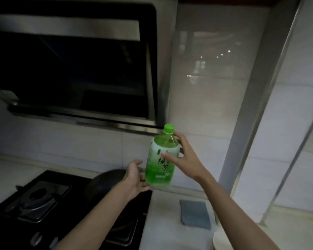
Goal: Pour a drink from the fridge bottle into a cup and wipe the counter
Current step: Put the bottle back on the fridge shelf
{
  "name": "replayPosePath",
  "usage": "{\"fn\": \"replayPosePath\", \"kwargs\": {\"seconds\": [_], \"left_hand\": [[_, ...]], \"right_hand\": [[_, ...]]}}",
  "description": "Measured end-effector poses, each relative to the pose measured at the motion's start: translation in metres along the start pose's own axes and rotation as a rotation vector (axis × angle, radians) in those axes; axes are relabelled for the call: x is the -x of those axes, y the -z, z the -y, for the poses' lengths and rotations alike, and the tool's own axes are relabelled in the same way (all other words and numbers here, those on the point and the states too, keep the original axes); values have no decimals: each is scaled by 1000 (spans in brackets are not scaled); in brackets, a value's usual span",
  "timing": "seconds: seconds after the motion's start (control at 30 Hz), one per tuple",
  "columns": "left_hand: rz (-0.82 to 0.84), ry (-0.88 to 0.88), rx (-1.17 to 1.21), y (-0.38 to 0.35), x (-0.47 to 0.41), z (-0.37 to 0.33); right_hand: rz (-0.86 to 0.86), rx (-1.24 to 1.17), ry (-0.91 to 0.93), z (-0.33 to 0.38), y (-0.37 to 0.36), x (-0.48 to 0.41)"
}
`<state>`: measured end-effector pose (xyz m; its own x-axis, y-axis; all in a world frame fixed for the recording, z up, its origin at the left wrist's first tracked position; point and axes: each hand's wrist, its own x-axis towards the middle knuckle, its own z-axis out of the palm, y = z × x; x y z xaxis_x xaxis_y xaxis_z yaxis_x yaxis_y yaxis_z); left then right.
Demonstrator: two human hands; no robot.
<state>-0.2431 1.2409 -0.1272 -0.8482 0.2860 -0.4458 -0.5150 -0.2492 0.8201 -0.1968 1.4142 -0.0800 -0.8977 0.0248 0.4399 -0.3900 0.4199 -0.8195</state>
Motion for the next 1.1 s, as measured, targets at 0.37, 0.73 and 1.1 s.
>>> {"fn": "replayPosePath", "kwargs": {"seconds": [0.37, 0.73, 1.1], "left_hand": [[-201, -164, 61, 19, 85, -30], [-304, -247, 201, 91, 191, -65], [-505, -372, 275, 214, 304, -92]], "right_hand": [[146, -106, 178, 79, -29, 0], [326, -161, 337, 178, -100, -4], [516, -309, 407, 275, -233, 6]]}}
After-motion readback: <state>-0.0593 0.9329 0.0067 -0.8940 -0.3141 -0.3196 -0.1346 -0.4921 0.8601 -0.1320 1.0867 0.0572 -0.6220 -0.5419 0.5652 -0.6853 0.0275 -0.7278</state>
